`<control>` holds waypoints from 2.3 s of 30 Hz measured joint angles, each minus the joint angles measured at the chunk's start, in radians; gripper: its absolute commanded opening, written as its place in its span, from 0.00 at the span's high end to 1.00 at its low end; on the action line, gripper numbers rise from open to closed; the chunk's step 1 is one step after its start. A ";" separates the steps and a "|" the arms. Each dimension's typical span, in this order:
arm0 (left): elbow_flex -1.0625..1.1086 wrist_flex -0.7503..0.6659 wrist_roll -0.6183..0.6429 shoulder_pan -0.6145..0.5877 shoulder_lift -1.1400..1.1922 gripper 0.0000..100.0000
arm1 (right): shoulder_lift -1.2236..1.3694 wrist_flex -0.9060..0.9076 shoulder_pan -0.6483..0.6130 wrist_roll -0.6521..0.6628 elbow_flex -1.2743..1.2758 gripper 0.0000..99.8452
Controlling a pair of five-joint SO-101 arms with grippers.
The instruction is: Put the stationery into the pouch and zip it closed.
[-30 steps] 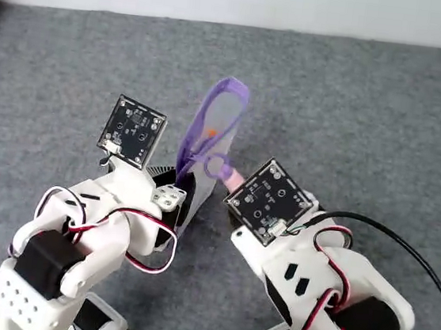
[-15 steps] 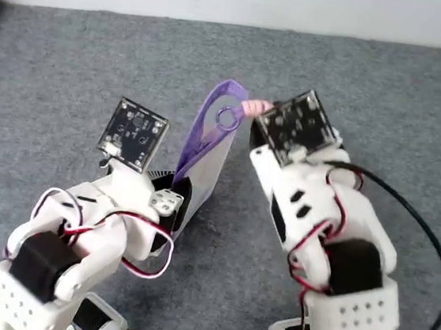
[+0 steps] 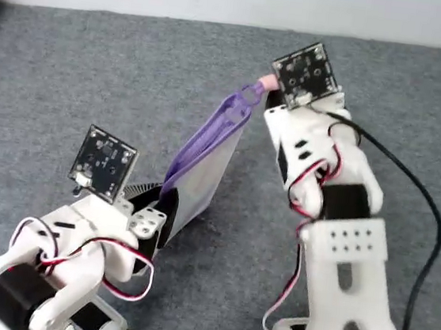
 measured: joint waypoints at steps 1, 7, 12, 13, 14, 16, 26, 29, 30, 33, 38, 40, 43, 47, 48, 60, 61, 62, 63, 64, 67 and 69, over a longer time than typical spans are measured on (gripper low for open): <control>0.000 0.006 0.000 0.000 -0.003 0.99 | 0.021 -0.020 0.012 0.000 0.000 0.99; -0.002 0.055 0.002 -0.006 -0.072 0.99 | 0.150 -0.130 0.120 0.011 0.002 0.99; 0.000 0.089 0.002 -0.006 -0.091 0.99 | 0.187 -0.152 0.163 0.018 0.002 0.99; 0.000 0.091 0.002 -0.005 -0.091 0.99 | 0.187 -0.152 0.169 0.018 0.002 0.99; 0.000 0.092 0.002 -0.005 -0.091 0.99 | 0.186 -0.152 0.169 0.018 0.002 0.99; 0.000 0.092 0.002 -0.005 -0.091 0.99 | 0.186 -0.153 0.160 0.018 0.002 0.99; 0.000 0.092 0.002 -0.006 -0.091 0.91 | 0.100 -0.117 0.098 0.018 0.002 0.99; 0.000 0.092 0.002 -0.006 -0.091 0.82 | 0.031 -0.051 0.052 0.018 0.002 0.99; 0.000 0.092 0.002 -0.006 -0.091 0.79 | 0.011 -0.029 0.043 0.018 0.002 0.99; 0.000 0.092 0.020 -0.063 -0.091 0.74 | -0.044 0.035 0.018 0.018 0.002 0.99; 0.000 0.092 0.026 -0.157 -0.091 0.73 | -0.144 0.157 -0.018 0.018 0.002 0.99; 0.000 0.092 0.031 -0.167 -0.091 0.73 | -0.190 0.216 -0.043 0.018 0.002 0.99; 0.000 0.092 0.031 -0.169 -0.091 0.73 | -0.262 0.298 -0.098 0.018 0.002 0.99; 0.000 0.071 0.031 -0.178 -0.091 0.73 | -0.344 0.373 -0.184 0.018 0.002 0.99; 0.000 0.064 0.031 -0.178 -0.091 0.73 | -0.361 0.387 -0.204 0.018 0.002 0.99; 0.000 0.054 0.032 -0.178 -0.091 0.74 | -0.428 0.431 -0.258 0.018 0.002 0.99; 0.000 0.054 0.032 -0.178 -0.091 0.74 | -0.434 0.445 -0.264 0.018 0.002 0.99; 0.000 0.054 0.032 -0.178 -0.091 0.74 | -0.439 0.471 -0.269 0.018 0.002 0.99; 0.000 0.054 0.041 -0.178 -0.091 0.74 | -0.442 0.500 -0.270 0.018 0.002 0.99; 0.000 0.054 0.054 -0.178 -0.091 0.74 | -0.445 0.534 -0.270 0.017 0.002 0.99; 0.000 0.060 0.086 -0.178 -0.091 0.74 | -0.448 0.647 -0.270 0.017 0.002 0.96; 0.000 0.083 0.094 -0.178 -0.091 0.74 | -0.448 0.709 -0.270 0.009 0.002 0.91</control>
